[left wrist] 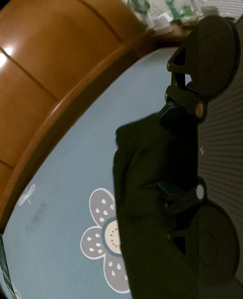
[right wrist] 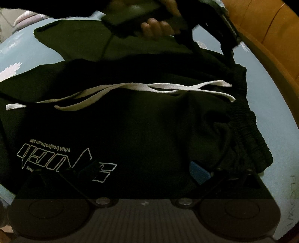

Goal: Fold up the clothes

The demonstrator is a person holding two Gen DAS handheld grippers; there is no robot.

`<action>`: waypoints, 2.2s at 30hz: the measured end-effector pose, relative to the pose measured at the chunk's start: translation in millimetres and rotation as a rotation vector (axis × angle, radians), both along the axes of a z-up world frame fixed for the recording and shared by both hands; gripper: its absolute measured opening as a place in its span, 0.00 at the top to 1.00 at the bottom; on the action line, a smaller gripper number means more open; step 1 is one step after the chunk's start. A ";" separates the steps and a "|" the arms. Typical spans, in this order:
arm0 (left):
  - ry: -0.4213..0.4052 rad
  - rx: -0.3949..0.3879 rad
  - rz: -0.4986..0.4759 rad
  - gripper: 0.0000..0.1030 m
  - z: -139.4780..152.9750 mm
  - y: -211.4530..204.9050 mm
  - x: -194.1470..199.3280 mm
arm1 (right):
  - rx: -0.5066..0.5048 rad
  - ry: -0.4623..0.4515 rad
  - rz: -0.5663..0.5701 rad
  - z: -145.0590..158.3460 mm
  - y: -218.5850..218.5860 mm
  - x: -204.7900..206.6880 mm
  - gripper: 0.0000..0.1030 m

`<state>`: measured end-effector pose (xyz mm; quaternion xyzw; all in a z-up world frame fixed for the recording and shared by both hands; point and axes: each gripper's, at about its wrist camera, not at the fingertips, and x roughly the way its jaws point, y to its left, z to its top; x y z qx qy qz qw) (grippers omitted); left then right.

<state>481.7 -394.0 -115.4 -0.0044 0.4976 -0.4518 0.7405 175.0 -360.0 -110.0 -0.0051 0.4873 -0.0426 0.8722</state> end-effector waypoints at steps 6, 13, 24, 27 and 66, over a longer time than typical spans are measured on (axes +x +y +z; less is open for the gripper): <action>-0.050 -0.021 0.050 0.24 1.7 -13.1 16.6 | 0.005 -0.006 0.011 -0.3 -1.4 -1.6 0.00; -0.096 -0.020 0.025 0.24 32.5 3.8 4.8 | 0.006 -0.006 0.011 -0.1 -1.1 0.5 0.00; -0.273 0.081 0.074 0.24 119.4 151.2 -65.7 | -0.002 0.022 0.007 0.7 1.1 5.9 0.00; -0.259 0.145 0.140 0.24 126.3 205.7 -93.3 | -0.009 0.057 0.003 2.9 3.2 11.7 0.00; -0.087 0.471 0.652 0.21 29.3 469.6 -300.6 | 0.148 0.118 0.280 33.3 183.4 76.1 0.00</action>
